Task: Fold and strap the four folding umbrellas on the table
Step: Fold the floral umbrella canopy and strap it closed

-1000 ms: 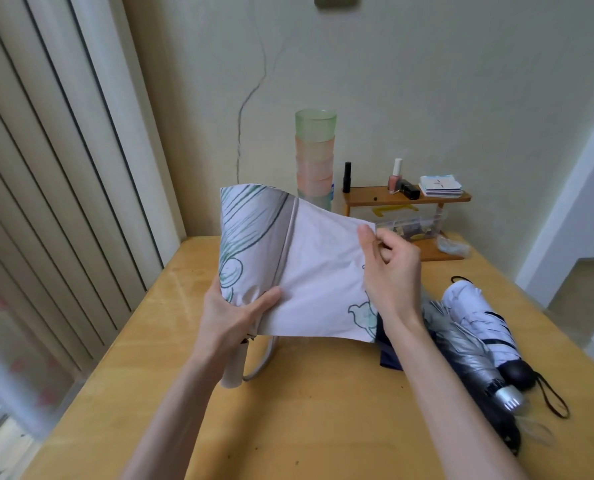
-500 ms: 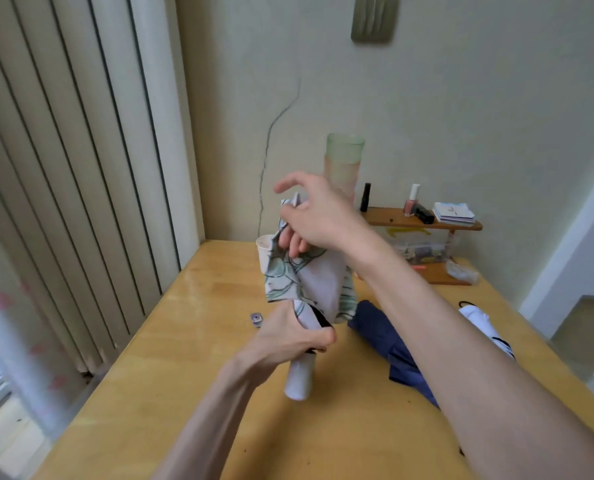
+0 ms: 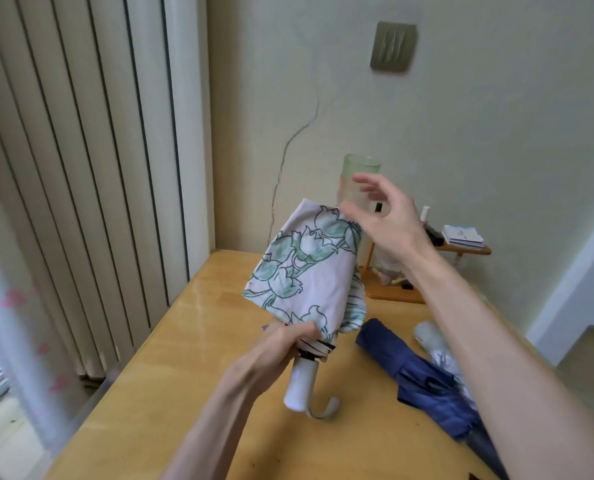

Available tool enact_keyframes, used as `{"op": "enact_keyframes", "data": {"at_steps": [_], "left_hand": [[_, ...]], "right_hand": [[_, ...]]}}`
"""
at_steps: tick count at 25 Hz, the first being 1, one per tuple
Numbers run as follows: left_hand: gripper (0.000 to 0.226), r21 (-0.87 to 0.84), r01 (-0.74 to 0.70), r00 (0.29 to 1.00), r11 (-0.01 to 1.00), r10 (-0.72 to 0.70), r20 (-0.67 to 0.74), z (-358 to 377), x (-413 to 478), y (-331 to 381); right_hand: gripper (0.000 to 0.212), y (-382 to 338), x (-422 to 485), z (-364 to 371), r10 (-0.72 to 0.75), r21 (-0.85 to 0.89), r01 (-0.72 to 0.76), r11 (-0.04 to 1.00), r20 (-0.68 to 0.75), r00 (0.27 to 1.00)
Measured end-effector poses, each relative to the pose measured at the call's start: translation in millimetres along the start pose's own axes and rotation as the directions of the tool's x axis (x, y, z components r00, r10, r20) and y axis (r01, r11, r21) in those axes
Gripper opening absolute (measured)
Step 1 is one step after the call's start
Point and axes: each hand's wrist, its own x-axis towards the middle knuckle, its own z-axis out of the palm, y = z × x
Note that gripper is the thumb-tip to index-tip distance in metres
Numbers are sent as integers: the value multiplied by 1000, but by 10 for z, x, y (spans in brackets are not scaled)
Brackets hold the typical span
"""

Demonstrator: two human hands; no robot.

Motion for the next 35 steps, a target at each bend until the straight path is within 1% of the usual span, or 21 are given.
{"op": "enact_keyframes", "data": {"at_steps": [1,2,3,5,7,8,12,13,16,18,21,24,26,27,28,29,31,32,33,34,35], "left_hand": [[45,3,9,1000,1000,-9,22,-13,-8,9],[41,34,13,999,999,-15,41,-18,-22,24],[38,96,14,998,995,-20,56,-18,-42,45],[40,231,23,996,973,-40,73,-1,-86,93],[46,294,48,996,955,-66,54,-2,-91,108],[45,305,47,997,951,-65,47,-14,-92,116],[34,368,4,994,930,-43,98,-105,-131,184],[32,382,-4,992,924,-45,117,-113,-146,195],[30,397,-37,988,917,-26,152,-100,-191,229],[41,420,-77,989,904,15,148,-137,-175,210],[77,404,-127,988,906,82,129,-266,-101,176],[119,420,-167,985,892,130,115,-407,-33,158],[145,457,-204,979,866,182,92,-363,3,169],[154,473,-233,971,849,231,64,-291,31,167],[157,477,-262,959,839,283,27,-212,74,139],[155,475,-294,941,829,338,-8,-122,106,110],[135,474,-378,890,795,453,-50,-17,136,56],[123,479,-405,874,779,484,-48,-17,138,48],[114,492,-403,879,772,477,-28,-55,130,51],[112,503,-387,895,773,447,2,-108,127,46],[115,537,-363,912,762,409,35,-154,122,51]], "right_hand": [[56,21,-20,-44,70,-5,-70,998,134,989],[63,38,-31,-63,139,-5,-142,990,243,960],[66,51,-42,-70,169,-9,-175,985,301,938],[60,60,-46,-56,166,-22,-167,986,290,942],[52,9,-47,-51,184,-66,-172,983,258,949],[49,-2,-42,-72,194,-96,-175,980,265,945],[41,-37,-85,-186,226,-128,-190,973,407,885],[39,-16,-96,-165,206,-157,-155,975,398,894],[26,34,-85,-85,67,-242,-5,970,248,967],[23,14,-50,-97,7,-249,36,968,172,985],[25,-53,8,-204,-61,-298,65,952,23,998],[26,-116,6,-248,-120,-393,57,918,-137,983],[28,-139,-18,-213,-151,-447,48,893,-198,969],[29,-148,-28,-183,-161,-471,40,881,-219,962],[29,-155,-32,-153,-168,-493,30,869,-238,957],[30,-159,-30,-122,-173,-516,20,856,-250,953],[30,-170,-16,-87,-179,-555,9,832,-254,951],[30,-179,-10,-84,-179,-565,5,825,-253,951],[30,-170,1,-83,-174,-566,3,824,-249,953],[30,-159,3,-81,-167,-561,2,828,-243,956],[29,-140,4,-78,-156,-554,-3,832,-239,958]]}}
